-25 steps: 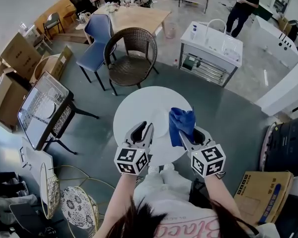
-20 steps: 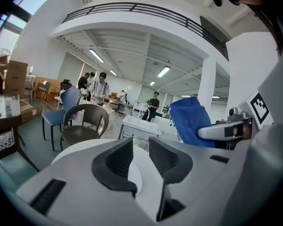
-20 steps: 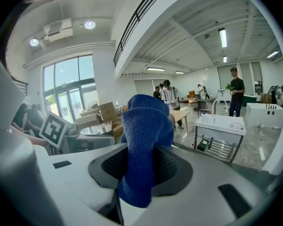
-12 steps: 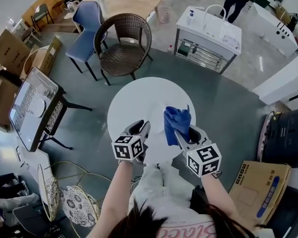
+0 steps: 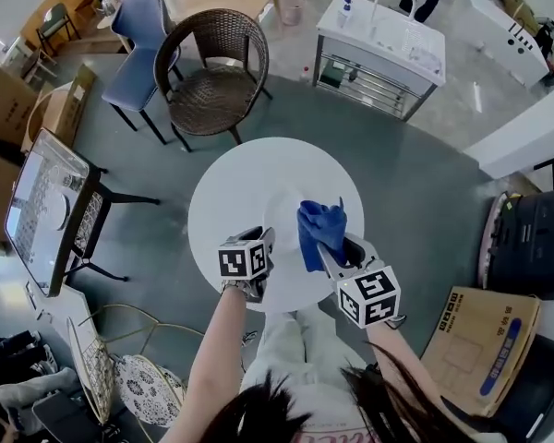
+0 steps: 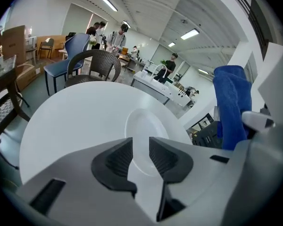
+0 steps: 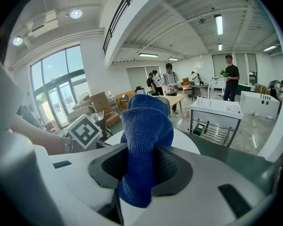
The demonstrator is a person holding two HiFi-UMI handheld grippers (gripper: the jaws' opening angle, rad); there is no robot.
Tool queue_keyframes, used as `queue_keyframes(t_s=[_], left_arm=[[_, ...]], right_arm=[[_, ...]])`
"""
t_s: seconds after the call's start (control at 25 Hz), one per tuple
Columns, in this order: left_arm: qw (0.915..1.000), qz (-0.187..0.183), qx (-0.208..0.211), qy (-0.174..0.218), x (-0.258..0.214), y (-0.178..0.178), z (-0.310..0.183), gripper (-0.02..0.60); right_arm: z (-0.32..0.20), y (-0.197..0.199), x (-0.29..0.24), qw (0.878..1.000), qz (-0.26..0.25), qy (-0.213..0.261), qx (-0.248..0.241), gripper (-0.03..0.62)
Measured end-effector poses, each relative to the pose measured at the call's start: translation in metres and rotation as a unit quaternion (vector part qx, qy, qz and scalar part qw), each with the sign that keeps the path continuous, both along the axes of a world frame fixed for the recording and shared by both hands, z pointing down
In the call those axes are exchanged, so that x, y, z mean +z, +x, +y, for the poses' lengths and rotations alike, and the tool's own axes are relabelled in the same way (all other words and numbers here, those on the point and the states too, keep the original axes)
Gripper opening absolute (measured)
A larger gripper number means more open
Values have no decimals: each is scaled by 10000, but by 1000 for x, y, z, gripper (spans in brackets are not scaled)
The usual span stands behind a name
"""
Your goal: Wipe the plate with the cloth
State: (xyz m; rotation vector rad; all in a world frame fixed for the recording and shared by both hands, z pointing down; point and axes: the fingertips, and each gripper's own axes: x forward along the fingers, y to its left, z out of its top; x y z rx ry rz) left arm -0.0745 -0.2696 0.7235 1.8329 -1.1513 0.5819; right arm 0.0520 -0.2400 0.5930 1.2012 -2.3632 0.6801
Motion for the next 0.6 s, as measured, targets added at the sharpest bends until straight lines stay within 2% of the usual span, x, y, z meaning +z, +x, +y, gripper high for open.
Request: queue_keyframes(t_s=[0.44,0.6], left_arm=[[9950,-453,329,-826,41,5,-12,118],[9915,-728,422,-989,45,5,-13,123]], right_arm=[[-9,3,34,9992,36,-363,159,133],[-15,9,41,9987,28,-443,248,133]])
